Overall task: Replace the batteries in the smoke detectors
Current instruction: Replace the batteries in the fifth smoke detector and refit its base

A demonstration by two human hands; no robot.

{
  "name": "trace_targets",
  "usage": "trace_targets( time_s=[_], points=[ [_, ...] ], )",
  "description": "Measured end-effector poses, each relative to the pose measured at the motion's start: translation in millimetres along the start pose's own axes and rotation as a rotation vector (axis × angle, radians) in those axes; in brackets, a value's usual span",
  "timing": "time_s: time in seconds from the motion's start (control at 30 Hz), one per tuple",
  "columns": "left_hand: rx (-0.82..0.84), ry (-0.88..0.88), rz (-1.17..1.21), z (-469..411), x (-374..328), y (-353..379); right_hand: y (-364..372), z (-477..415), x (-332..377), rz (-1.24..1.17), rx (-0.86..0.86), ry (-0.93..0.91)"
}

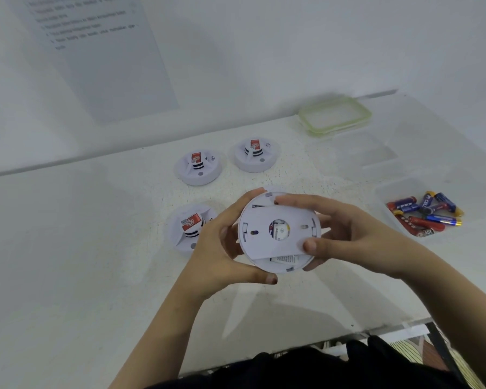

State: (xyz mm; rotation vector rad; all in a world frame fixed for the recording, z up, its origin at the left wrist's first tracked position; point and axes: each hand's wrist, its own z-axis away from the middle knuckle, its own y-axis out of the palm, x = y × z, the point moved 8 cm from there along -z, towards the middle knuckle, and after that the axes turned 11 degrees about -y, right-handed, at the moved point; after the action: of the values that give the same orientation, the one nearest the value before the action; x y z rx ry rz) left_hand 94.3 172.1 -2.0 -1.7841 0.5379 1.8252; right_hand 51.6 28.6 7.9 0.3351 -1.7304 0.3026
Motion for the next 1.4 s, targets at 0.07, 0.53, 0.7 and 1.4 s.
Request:
trace_targets(
  time_s=[0.07,0.53,0.7,1.4],
  points=[
    [0.009,0.0,0.003,0.4,0.2,0.5,-0.2,0.6,0.1,0.007,-0.018,-0.016],
    [0.054,-0.096,-0.028,3.1,12.1,13.7,-1.4,3.3,-11.0,0.061,-0.109,-0.027],
    [-0.126,-0.034,-0.071,3.5,14.1,4.1,-0.8,2.5,-12.0,0.028,-0.182,-0.043],
    [-0.346,0.104,-0.223,16.9,3.7,1.0,6.4,-3.1,-0.1,0.305,-0.291,-0.205]
  ],
)
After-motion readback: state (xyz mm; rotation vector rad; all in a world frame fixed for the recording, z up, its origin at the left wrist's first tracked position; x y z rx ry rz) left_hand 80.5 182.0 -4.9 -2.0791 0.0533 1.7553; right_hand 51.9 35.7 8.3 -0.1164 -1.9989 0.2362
